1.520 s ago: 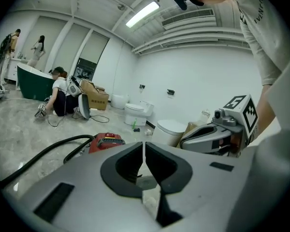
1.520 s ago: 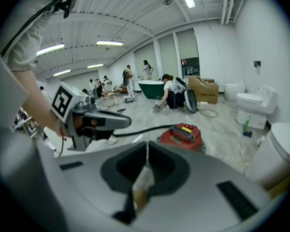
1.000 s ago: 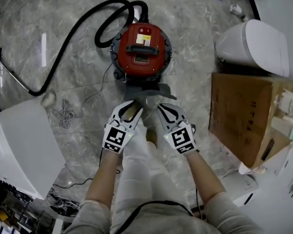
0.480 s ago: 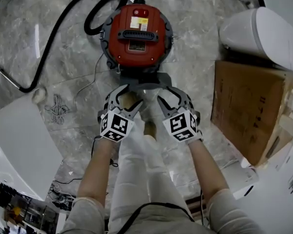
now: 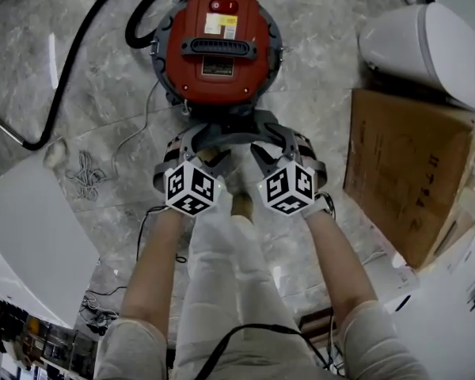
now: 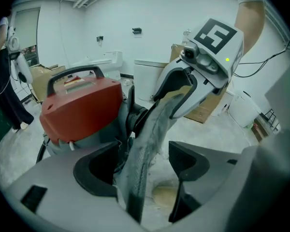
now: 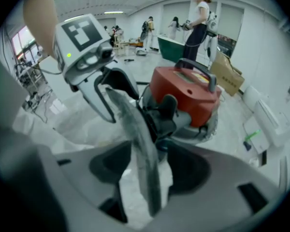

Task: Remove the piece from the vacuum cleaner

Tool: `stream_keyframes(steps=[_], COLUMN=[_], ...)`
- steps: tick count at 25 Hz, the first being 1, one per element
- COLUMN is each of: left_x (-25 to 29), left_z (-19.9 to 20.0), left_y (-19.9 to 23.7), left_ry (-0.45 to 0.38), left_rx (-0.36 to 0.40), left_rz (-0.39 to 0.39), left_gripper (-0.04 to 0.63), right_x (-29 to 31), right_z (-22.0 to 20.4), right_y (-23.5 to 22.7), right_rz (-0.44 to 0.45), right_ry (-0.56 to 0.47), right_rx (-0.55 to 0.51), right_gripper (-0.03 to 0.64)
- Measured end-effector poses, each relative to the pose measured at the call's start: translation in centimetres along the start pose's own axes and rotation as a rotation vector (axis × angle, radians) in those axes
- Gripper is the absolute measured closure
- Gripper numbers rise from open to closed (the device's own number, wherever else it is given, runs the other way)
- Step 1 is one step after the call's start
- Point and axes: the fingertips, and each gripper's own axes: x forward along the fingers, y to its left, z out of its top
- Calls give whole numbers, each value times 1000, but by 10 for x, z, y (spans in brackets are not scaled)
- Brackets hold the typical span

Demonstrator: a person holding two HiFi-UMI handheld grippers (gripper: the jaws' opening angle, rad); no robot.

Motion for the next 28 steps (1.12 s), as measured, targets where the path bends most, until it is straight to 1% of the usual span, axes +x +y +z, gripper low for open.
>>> stream_keyframes(steps=[6,9,11,13,15,17,19,21,26,27,28], left_x=[16,17,13,8,4,2,-2,-7,-14,-14,-14], left_z=[-4,-4,-1,0,-1,-2,-1,3,15,16,14], left_y=[3,5,4,2,-1,-4,-6,-7,-8,-8,-8], left_ry=[54,50,28,13,12,18,19,16,22,24,26], left_rx=[46,68,88,103,105,100,84,73,114,113,100], left_rz=[3,18,33,44,45,39,35,34,48,51,54], left_gripper=[265,277,385,487,531,555,558,560,560,560,560], right_x=[12,12,9,7,4,2,0,0,4,4,4], right_z=[0,2,3,3,3,2,0,-1,-12,-13,-13], right_y=[4,4,4,3,3,5,7,7,10,11,10], right_rz=[33,31,19,4,-3,-7,2,27,98,105,104], right_ry=[17,5,-4,-15,-25,-36,-55,-76,-111,-110,-105], right_rx=[-117,-139,-162,-175,-184,-192,-151,-63,166,188,188], right_gripper=[397,399,428,482,512,548,569,574,575,575,577])
